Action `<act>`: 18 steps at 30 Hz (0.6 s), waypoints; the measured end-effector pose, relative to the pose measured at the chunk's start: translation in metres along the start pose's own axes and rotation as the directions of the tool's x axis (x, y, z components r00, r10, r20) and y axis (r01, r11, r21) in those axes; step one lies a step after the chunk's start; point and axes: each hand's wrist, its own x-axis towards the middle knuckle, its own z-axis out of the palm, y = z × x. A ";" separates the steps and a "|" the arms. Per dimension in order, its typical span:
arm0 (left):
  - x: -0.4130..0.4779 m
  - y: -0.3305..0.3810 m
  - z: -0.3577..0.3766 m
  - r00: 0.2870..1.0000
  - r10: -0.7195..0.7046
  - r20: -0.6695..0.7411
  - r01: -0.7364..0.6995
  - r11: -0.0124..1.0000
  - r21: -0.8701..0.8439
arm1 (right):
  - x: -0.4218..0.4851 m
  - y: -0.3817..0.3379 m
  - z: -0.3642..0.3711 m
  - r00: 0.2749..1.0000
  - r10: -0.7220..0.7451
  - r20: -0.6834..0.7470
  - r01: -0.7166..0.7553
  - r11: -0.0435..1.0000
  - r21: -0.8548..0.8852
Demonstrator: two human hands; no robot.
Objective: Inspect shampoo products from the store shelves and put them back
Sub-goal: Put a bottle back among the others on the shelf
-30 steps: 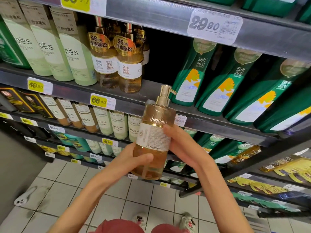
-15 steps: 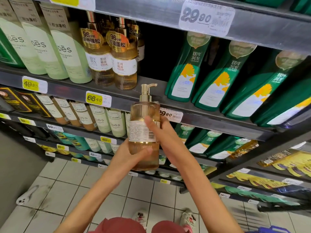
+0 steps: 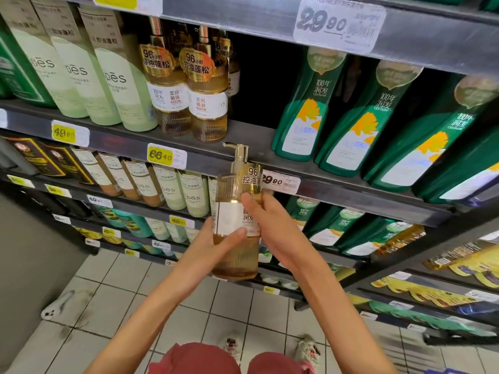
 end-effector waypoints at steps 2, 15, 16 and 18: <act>0.004 -0.005 0.000 1.000 0.009 0.022 -0.005 0.990 -0.138 | -0.001 0.008 -0.003 1.000 0.017 0.015 -0.018 0.994 0.111; 0.008 -0.003 -0.025 0.986 0.160 0.039 -0.155 0.982 -0.111 | -0.004 0.027 -0.009 0.987 -0.060 0.151 0.089 0.976 -0.198; 0.009 -0.002 -0.025 0.982 0.189 0.027 -0.187 0.980 -0.065 | -0.004 0.028 -0.009 0.984 -0.113 0.137 0.141 0.966 -0.217; 0.009 0.000 -0.026 0.965 0.261 0.018 -0.262 0.965 0.026 | -0.005 0.031 -0.008 0.968 -0.217 0.129 0.242 0.942 -0.230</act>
